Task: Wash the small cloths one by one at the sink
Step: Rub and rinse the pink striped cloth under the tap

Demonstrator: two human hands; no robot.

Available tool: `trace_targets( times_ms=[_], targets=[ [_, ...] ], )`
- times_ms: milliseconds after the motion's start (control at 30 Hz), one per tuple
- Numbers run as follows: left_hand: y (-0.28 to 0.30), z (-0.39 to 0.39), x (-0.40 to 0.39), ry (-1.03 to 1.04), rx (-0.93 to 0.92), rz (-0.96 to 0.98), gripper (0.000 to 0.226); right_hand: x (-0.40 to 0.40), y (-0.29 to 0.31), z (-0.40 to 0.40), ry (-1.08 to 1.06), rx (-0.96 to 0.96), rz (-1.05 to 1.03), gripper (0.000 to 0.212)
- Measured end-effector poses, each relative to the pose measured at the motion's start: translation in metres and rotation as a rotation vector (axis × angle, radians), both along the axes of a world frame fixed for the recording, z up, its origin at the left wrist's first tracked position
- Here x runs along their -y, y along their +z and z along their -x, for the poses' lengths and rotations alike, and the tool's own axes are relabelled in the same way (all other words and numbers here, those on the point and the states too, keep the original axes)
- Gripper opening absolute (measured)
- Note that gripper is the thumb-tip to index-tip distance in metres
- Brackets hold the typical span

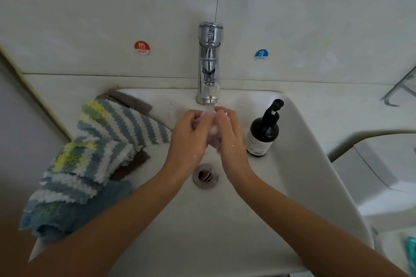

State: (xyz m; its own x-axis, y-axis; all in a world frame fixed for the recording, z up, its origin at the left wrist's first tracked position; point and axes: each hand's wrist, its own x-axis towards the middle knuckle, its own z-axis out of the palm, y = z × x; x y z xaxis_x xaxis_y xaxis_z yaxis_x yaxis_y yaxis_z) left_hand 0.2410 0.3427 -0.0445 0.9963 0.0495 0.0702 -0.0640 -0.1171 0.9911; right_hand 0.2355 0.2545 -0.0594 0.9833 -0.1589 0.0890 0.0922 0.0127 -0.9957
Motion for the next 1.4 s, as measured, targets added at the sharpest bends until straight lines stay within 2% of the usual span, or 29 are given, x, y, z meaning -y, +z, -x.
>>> trace_targets(
  times_ms=[100, 167, 333, 433, 533, 600, 733, 867, 1000, 1067, 1133, 1200, 1233, 1333, 1400],
  targets=[
    [-0.004, 0.0, 0.001, 0.012, 0.047, 0.051, 0.014, -0.001, -0.005, -0.002, 0.03, -0.081, 0.136, 0.048],
    [-0.006, -0.002, 0.0, 0.009, 0.054, 0.099, 0.013, -0.003, -0.003, -0.001, 0.06, -0.12, 0.165, 0.044],
    [-0.016, -0.007, -0.001, 0.006, 0.06, 0.081, 0.011, -0.003, 0.002, 0.001, 0.058, -0.12, 0.128, 0.031],
    [-0.017, -0.008, 0.0, 0.053, 0.012, 0.032, 0.016, -0.004, -0.002, -0.001, 0.026, -0.156, 0.07, 0.03],
    [-0.017, -0.009, 0.0, 0.055, -0.056, -0.02, 0.024, -0.004, -0.005, -0.004, -0.003, -0.194, 0.101, 0.023],
    [-0.018, -0.009, -0.001, 0.039, -0.036, -0.098, 0.035, -0.005, -0.004, -0.006, -0.013, -0.214, 0.125, 0.024],
    [-0.014, -0.007, -0.001, 0.053, 0.043, -0.177, 0.037, -0.006, 0.001, -0.009, -0.03, -0.2, 0.284, 0.031],
    [-0.013, -0.004, 0.001, 0.02, 0.051, -0.175, 0.033, -0.002, 0.007, -0.002, -0.079, -0.197, 0.071, 0.04],
    [-0.014, -0.008, -0.004, -0.042, -0.006, -0.315, 0.033, 0.001, 0.01, 0.002, -0.092, -0.157, -0.077, 0.027],
    [-0.013, -0.009, -0.006, -0.049, -0.044, -0.401, 0.037, 0.002, 0.014, 0.002, -0.096, -0.156, -0.146, 0.024],
    [-0.013, -0.011, -0.007, -0.06, -0.09, -0.43, 0.053, 0.003, 0.017, 0.003, -0.108, -0.137, -0.18, 0.024],
    [-0.011, -0.011, -0.007, -0.088, -0.129, -0.393, 0.069, 0.004, 0.018, 0.002, -0.118, -0.122, -0.206, 0.026],
    [-0.01, -0.011, -0.006, -0.104, -0.143, -0.336, 0.071, 0.005, 0.018, 0.002, -0.116, -0.122, -0.215, 0.027],
    [-0.01, -0.006, 0.0, -0.076, -0.158, -0.073, 0.047, 0.004, 0.022, 0.005, -0.077, -0.132, -0.199, 0.023],
    [-0.011, -0.002, 0.005, 0.005, -0.117, -0.007, 0.03, 0.001, 0.02, 0.006, -0.046, -0.164, -0.156, 0.013]
  ],
)
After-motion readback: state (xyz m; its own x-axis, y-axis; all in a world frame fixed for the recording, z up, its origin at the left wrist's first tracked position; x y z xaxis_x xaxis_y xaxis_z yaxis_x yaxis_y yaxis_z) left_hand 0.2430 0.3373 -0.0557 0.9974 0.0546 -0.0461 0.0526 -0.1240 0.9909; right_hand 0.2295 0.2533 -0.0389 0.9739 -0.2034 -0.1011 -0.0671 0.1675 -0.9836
